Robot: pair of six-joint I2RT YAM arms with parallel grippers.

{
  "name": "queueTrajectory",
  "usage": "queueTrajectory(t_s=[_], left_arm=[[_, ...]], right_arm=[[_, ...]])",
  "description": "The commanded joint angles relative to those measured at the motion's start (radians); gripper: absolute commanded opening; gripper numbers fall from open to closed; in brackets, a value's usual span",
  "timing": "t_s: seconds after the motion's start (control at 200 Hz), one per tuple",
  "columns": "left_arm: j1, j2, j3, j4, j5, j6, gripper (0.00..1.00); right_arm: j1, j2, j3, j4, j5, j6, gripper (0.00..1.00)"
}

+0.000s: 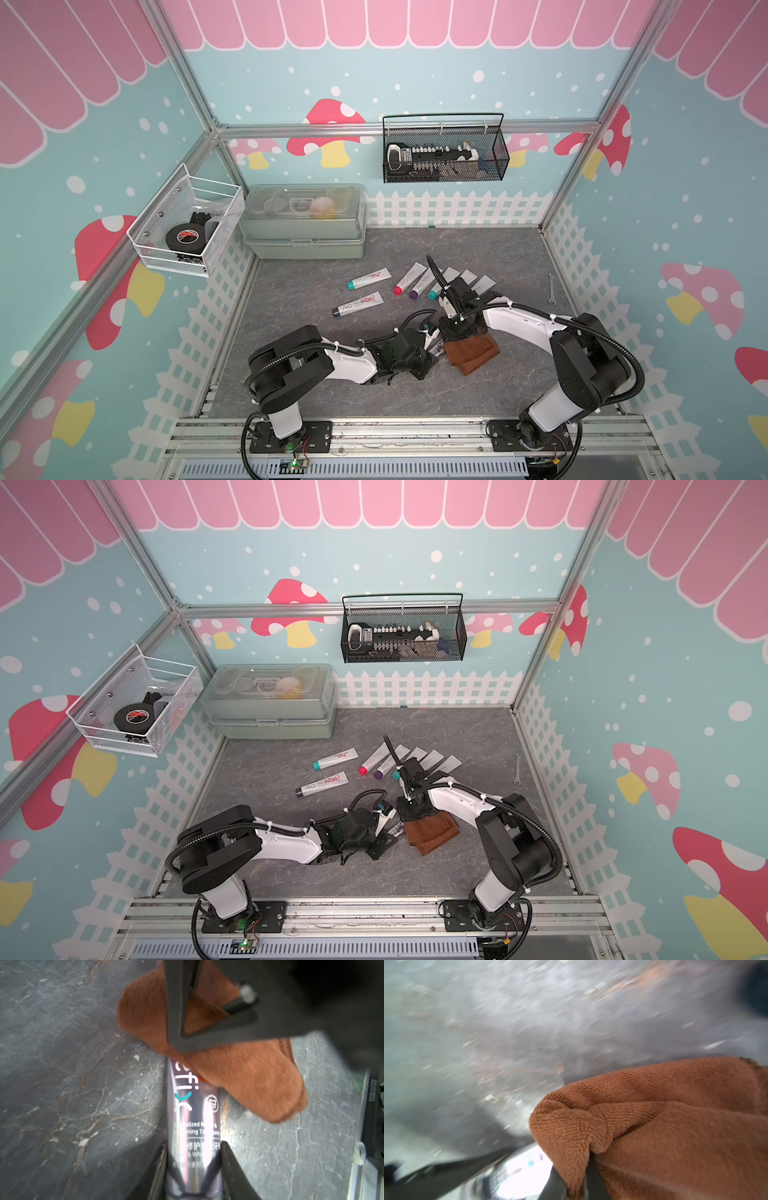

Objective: Wipe the surface of the toothpaste tube
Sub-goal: Wipe the dirt from the toothpaste tube.

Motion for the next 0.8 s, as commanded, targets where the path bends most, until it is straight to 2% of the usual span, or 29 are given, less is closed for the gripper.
queueTrajectory(t_s=[0.0,0.145,0.225,0.315,0.445,0.555,0.65,0.796], left_arm=[[-0.003,-0.011,-0.036,-0.074,-0.04,-0.002,0.32],[-0.003,-0.01,-0.038,-0.072,-0.04,-0.003,0.32],[-0.003,-0.007,-0.038,-0.071,-0.038,-0.005,0.32],[-0.002,-0.004,-0.038,-0.066,-0.036,-0.005,0.32],[-0.003,0.01,-0.028,-0.064,-0.029,-0.004,0.32],[-0.003,0.014,-0.026,-0.065,-0.033,-0.003,0.32],[-0.003,0.014,-0.026,-0.064,-0.037,-0.002,0.31],[-0.003,0.012,-0.024,-0.066,-0.039,-0.002,0.31]], right_arm=[[-0.023,0.069,-0.048,-0.122,0.249,0.011,0.05],[-0.049,0.071,-0.053,-0.095,0.22,0.01,0.05],[-0.068,0.032,-0.066,-0.073,0.159,0.004,0.05],[-0.073,-0.064,-0.086,-0.044,0.044,-0.011,0.06],[-0.067,-0.152,-0.092,-0.025,-0.199,-0.021,0.07],[-0.034,-0.162,-0.097,-0.013,-0.297,-0.018,0.07],[-0.006,-0.131,-0.109,0.009,-0.325,-0.012,0.07],[0.015,-0.051,-0.117,-0.004,-0.247,-0.014,0.07]])
